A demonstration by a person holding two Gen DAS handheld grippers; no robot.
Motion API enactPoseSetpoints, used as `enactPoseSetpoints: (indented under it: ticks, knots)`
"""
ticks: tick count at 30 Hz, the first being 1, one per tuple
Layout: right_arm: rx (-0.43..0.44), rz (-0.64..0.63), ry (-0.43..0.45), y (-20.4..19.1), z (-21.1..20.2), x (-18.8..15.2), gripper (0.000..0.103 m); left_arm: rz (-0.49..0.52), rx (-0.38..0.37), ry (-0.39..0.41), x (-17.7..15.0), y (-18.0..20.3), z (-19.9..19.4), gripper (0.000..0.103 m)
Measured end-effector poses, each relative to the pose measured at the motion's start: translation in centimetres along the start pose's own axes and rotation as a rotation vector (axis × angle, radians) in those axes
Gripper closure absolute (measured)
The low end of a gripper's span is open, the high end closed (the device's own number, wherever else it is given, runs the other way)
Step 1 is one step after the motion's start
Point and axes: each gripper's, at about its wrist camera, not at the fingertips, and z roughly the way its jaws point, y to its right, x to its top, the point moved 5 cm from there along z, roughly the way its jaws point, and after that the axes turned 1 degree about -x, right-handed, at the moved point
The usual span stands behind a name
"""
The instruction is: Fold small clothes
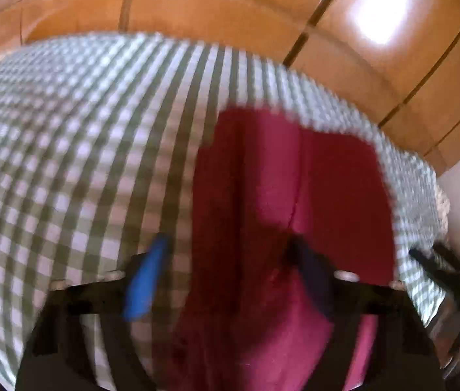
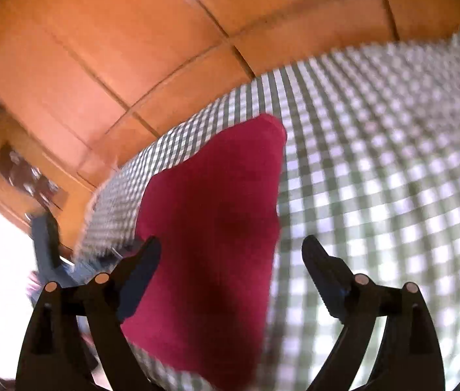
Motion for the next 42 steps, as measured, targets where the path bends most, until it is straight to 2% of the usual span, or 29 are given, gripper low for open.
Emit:
enactPoseSetpoints:
  ticks: [3,5,7,9,10,11,12,14,19,23,27,30,31,33,34,35,36,37,40,42]
  knots:
    - [0.020,0.063,-0.082,2.0,4.1,0.4,0.014,0.024,-0.066,0.021,-1.1,-1.7,0.7,0.037]
    - [0.075,0.097,-0.136,2.5,6.2,0.1,0.013,0.036,-0.087,0.032,-1.3,-2.3,0.6,0.037]
    - [0.074,0.037,-0.144,1.4,7.4,0.3,0.013,0.034,-0.114,0.038,-1.4,-2.5,0.6,0.037]
    - [0.037,-0.050,-0.175,-0.3,8.4,-0.1,0.022,0.013,-0.158,0.053,-1.6,-2.9,0.7,0.038]
    - [0.013,-0.074,-0.176,-0.7,8.4,-0.5,0.030,-0.005,-0.198,0.061,-1.8,-3.0,0.6,0.043]
    - [-0.007,-0.096,-0.170,-1.0,8.1,-0.6,0.040,-0.017,-0.250,0.060,-2.1,-2.7,0.6,0.057]
    - [-0.011,-0.106,-0.162,-1.2,7.7,-0.7,0.045,-0.031,-0.274,0.065,-2.2,-2.5,0.4,0.058]
    - [-0.020,-0.129,-0.134,-2.1,6.6,-0.7,0.056,-0.004,-0.279,0.076,-2.2,-1.7,0.0,0.063]
    - [-0.008,-0.158,-0.018,-2.5,0.3,-0.7,0.059,0.048,-0.320,0.069,-2.2,1.6,-1.2,0.065]
    - [-0.020,-0.139,0.103,-0.1,-5.9,1.0,0.060,0.145,-0.398,0.061,-1.5,7.9,-0.9,0.065]
    - [-0.076,-0.098,0.216,4.7,-11.7,3.5,0.060,0.254,-0.454,0.046,0.5,16.0,0.7,0.065]
    - [-0.104,-0.034,0.245,9.8,-14.4,5.7,0.059,0.349,-0.451,0.020,1.7,22.5,3.2,0.065]
    - [-0.123,-0.014,0.247,11.4,-14.7,6.2,0.057,0.371,-0.442,0.005,1.7,23.9,4.1,0.065]
    - [-0.203,0.026,0.251,15.1,-15.2,7.0,0.050,0.429,-0.399,-0.042,1.5,27.1,6.9,0.072]
    - [-0.271,0.048,0.246,17.6,-15.6,7.1,0.042,0.456,-0.354,-0.068,1.2,28.2,8.4,0.073]
    - [-0.333,0.087,0.239,19.8,-15.7,6.8,0.035,0.500,-0.269,-0.091,0.7,29.3,10.4,0.076]
    - [-0.368,0.126,0.233,21.4,-16.1,6.6,0.032,0.546,-0.207,-0.112,0.0,30.1,12.1,0.076]
    - [-0.384,0.176,0.240,23.0,-16.7,5.9,0.032,0.568,-0.177,-0.101,-0.4,30.5,12.9,0.075]
    - [-0.394,0.213,0.307,24.2,-19.6,4.1,0.032,0.563,-0.140,-0.067,-0.2,30.8,12.7,0.074]
    - [-0.397,0.190,0.355,22.8,-21.5,3.5,0.036,0.583,-0.119,-0.027,-0.5,31.0,12.0,0.074]
